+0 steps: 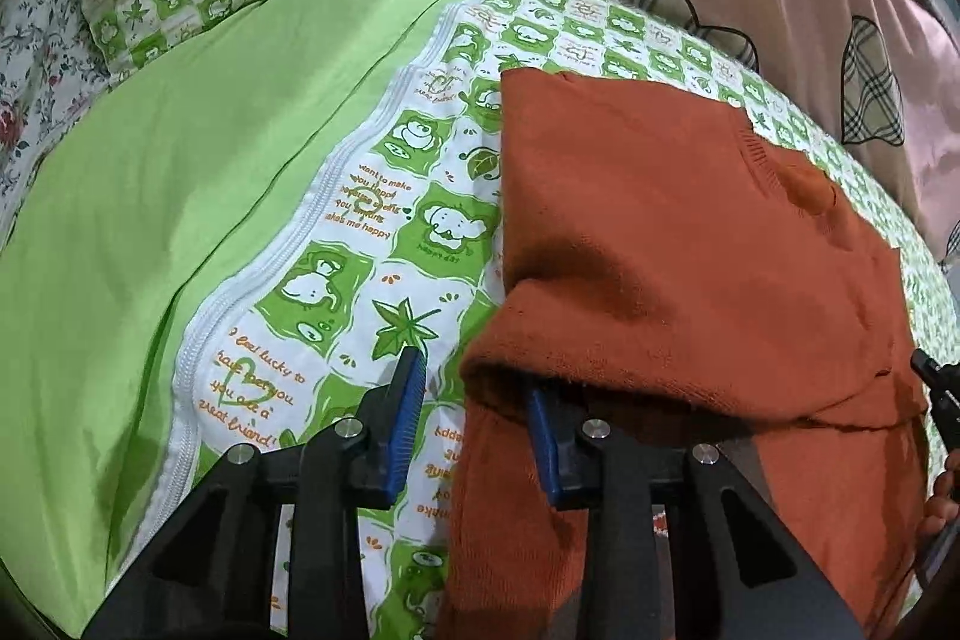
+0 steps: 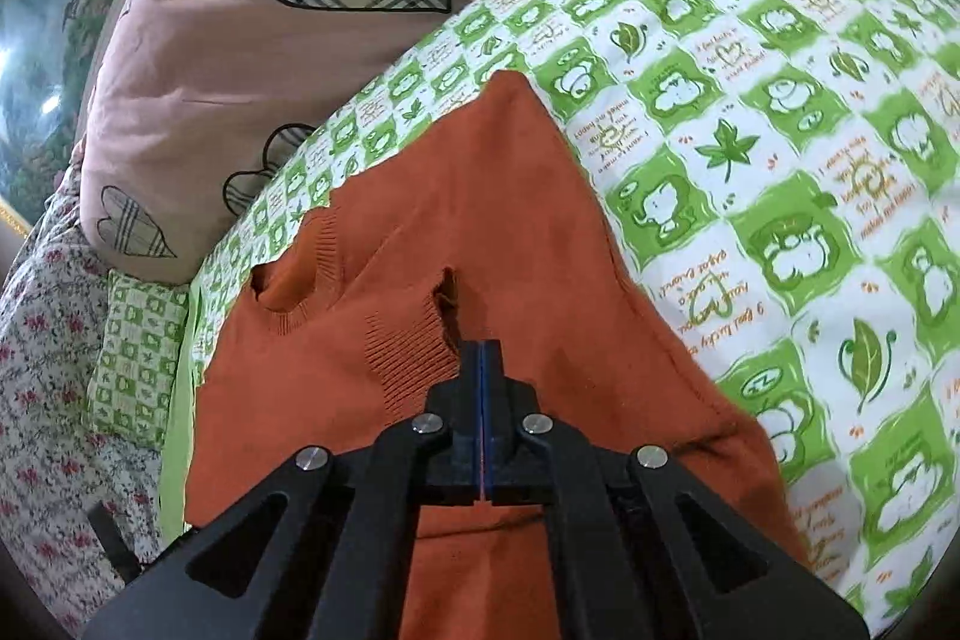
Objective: Fold small clothes
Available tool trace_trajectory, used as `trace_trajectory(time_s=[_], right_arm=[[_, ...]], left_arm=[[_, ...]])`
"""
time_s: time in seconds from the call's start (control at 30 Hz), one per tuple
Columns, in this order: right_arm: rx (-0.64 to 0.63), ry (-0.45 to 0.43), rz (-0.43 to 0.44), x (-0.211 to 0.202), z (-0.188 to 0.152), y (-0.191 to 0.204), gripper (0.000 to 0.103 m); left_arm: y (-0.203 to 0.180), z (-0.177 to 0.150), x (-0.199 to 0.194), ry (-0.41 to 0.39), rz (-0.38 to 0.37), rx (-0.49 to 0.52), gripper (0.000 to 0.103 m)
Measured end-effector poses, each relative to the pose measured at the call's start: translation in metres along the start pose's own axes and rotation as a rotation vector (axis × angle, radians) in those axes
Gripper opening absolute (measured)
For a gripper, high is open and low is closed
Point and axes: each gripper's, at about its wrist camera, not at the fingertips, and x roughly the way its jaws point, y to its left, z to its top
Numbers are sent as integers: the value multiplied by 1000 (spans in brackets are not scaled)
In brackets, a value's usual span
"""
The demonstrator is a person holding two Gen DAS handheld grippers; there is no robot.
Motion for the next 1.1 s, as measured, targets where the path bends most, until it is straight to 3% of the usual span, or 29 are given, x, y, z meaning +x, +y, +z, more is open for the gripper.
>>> trace_trajectory(time_s=[0.27, 0.47, 0.5, 0.53, 0.6, 0.63, 0.7, 0.77, 0.9, 0.97, 1.03, 1.1], right_arm=[[13, 122, 46, 38, -11, 10, 2], [56, 93, 162, 29, -13, 10, 4], [72, 96, 182, 27, -12, 7, 15], [72, 98, 196, 28, -11, 8, 38], [71, 95, 237, 23, -10, 8, 68], [55, 77, 230, 19, -10, 11, 68], [-21, 33, 176, 11, -10, 19, 68], [-63, 75, 38, 19, -6, 24, 68], [-41, 138, 32, 43, 2, 20, 68], [-80, 154, 12, 54, 5, 28, 63], [-141, 196, 10, 67, 7, 39, 9], [-155, 191, 43, 61, 9, 46, 9]], left_arm=[[1, 0, 2, 8, -9, 1, 33], [3, 1, 4, 20, -23, -10, 34], [3, 1, 4, 22, -26, -13, 34], [3, 1, 5, 23, -28, -16, 34], [3, 2, 4, 26, -32, -22, 34], [4, 2, 4, 28, -36, -26, 34], [5, 2, 5, 33, -45, -36, 35], [5, 3, 6, 38, -48, -39, 35], [2, 3, 7, 38, -45, -31, 37], [-2, 5, 9, 40, -45, -18, 37], [-7, 7, 11, 42, -38, -6, 37], [-12, 10, 9, 36, -34, 7, 35]])
